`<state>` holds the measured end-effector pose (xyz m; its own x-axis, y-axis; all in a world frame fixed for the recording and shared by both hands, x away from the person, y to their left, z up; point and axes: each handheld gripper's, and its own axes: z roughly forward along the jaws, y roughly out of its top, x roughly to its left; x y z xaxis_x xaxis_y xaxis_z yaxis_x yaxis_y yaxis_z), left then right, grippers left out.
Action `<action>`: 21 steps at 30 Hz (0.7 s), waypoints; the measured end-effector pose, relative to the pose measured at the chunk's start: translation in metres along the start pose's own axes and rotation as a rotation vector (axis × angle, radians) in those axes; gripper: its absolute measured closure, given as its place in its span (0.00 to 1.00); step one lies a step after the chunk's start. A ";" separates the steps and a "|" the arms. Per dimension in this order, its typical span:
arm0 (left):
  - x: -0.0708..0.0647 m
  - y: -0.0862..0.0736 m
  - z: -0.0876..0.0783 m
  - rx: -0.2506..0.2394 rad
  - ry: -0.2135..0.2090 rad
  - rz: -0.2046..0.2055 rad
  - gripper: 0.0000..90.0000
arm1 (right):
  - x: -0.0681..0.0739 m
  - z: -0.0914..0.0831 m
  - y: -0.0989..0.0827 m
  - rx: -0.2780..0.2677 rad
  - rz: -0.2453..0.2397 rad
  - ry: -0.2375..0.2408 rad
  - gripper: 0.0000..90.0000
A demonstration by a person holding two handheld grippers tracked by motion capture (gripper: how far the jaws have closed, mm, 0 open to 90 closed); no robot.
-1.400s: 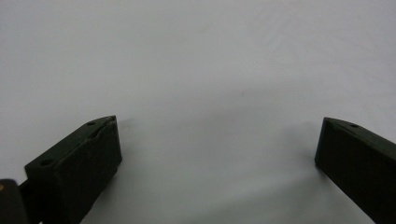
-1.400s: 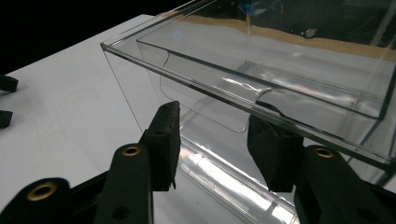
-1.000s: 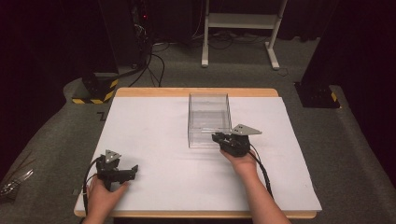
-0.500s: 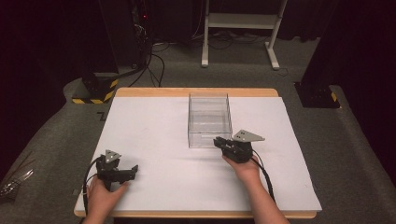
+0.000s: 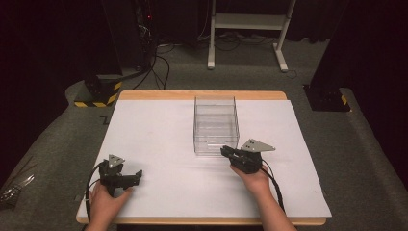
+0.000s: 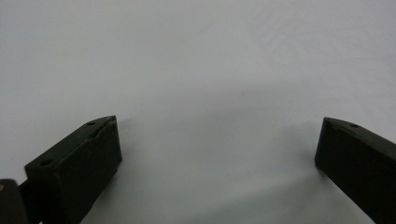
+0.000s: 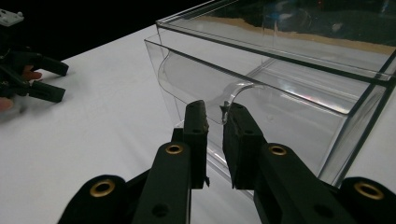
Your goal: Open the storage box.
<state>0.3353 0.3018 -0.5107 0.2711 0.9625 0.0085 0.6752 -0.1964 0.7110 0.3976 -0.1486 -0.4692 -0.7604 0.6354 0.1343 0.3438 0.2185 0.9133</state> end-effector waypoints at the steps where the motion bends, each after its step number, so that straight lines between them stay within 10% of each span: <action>1: 0.000 0.000 0.000 0.000 0.000 -0.001 0.01 | 0.001 -0.001 -0.001 0.001 -0.001 0.001 0.89; 21: 0.000 0.000 0.000 -0.001 0.001 -0.002 0.01 | 0.020 -0.021 -0.012 0.003 -0.027 0.039 0.90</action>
<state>0.3354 0.3017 -0.5108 0.2692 0.9631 0.0076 0.6751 -0.1943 0.7116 0.3665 -0.1541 -0.4696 -0.7900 0.6003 0.1245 0.3249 0.2376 0.9154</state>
